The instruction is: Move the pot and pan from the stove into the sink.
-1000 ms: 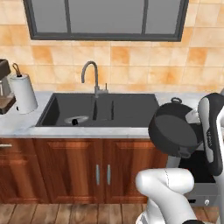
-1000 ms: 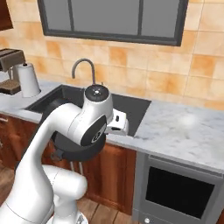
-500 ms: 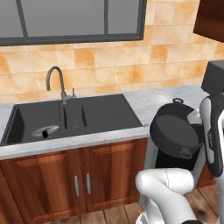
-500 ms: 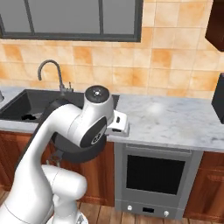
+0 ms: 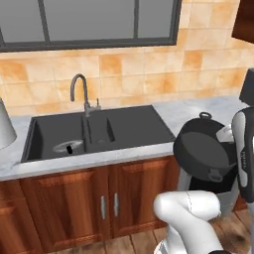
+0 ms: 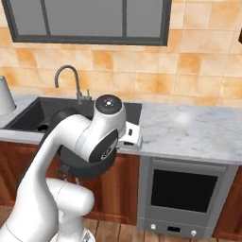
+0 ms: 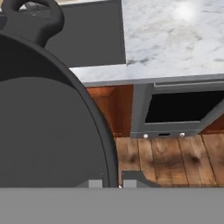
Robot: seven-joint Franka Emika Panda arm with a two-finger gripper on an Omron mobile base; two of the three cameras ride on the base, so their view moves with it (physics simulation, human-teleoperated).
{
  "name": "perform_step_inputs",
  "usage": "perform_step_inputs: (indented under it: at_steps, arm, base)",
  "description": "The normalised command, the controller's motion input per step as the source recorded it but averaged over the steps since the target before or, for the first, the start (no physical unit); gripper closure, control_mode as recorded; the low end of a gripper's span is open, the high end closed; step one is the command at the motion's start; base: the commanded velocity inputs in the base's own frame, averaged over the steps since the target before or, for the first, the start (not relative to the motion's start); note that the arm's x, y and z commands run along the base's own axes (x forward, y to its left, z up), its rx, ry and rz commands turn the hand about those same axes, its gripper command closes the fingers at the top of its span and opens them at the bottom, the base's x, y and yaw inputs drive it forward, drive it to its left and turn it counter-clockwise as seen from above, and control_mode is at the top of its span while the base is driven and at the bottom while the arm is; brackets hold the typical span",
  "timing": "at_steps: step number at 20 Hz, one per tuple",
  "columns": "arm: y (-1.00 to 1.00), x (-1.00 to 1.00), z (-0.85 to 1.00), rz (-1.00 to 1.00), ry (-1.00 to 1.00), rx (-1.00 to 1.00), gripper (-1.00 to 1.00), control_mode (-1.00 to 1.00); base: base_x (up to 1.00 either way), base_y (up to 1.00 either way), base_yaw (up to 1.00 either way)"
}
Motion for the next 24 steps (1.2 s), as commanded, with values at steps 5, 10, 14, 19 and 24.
perform_step_inputs:
  at_steps: [5,10,14,19,24]
  arm:
    - [0.00,0.00,0.00,0.00,0.00,0.00,1.00,1.00]
    - [0.00,0.00,0.00,0.00,0.00,0.00,1.00,1.00]
    - [0.00,0.00,0.00,0.00,0.00,0.00,1.00,1.00]
    - [0.00,0.00,0.00,0.00,0.00,0.00,1.00,1.00]
    - [0.00,0.00,0.00,0.00,0.00,0.00,1.00,1.00]
  base:
    - [0.00,0.95,0.01]
    - [0.00,0.99,0.00]
    - [0.00,0.79,-0.01]
    - [0.00,0.07,-0.01]
    - [0.55,0.18,-0.01]
